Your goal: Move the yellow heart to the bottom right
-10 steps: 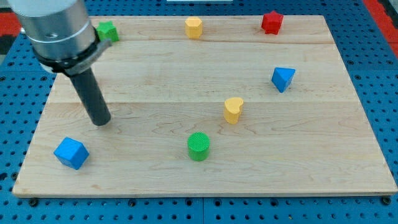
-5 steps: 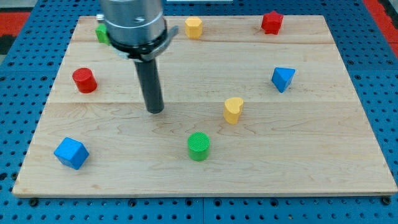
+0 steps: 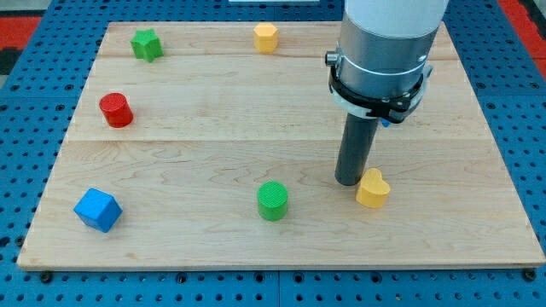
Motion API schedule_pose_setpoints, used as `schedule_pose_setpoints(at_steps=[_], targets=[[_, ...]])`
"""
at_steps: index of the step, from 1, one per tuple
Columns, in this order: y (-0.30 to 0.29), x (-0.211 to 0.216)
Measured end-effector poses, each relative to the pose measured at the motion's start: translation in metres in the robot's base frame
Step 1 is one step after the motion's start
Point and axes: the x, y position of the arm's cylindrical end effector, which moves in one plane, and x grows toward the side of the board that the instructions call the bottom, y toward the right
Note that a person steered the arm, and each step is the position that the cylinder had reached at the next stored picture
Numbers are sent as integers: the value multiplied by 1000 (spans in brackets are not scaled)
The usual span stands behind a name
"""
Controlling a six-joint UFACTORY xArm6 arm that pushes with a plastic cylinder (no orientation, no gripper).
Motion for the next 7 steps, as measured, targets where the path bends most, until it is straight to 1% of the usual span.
schedule_pose_setpoints(at_steps=[1, 2, 3, 4, 7], targets=[[13, 4], [44, 7], [56, 7], [56, 6], [60, 36]])
